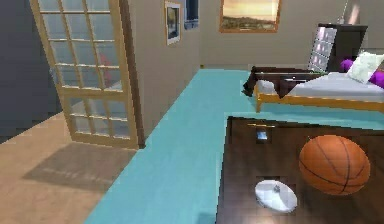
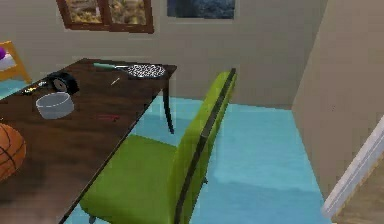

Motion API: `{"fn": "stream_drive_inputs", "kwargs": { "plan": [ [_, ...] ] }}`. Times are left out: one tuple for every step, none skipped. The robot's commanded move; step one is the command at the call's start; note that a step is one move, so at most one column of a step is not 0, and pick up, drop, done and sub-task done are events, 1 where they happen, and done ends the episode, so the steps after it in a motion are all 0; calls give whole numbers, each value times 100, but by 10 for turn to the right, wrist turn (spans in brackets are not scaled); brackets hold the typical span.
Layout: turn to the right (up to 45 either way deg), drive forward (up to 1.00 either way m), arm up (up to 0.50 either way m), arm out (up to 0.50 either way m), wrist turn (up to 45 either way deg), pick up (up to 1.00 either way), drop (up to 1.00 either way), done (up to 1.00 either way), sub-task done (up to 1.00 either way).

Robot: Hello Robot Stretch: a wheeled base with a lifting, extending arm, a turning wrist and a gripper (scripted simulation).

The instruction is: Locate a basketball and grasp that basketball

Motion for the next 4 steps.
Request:
{"fn": "stream_drive_inputs", "kwargs": {
  "plan": [
    [-450, 0, 0, 0, 0, 0, 0, 0, 0],
    [0, 0, 50, 0, 0, 0, 0, 0, 0],
    [0, 0, 38, 0, 0, 0, 0, 0, 0],
    [0, 0, 0, 48, 0, 0, 0, 0, 0]
  ]
}}
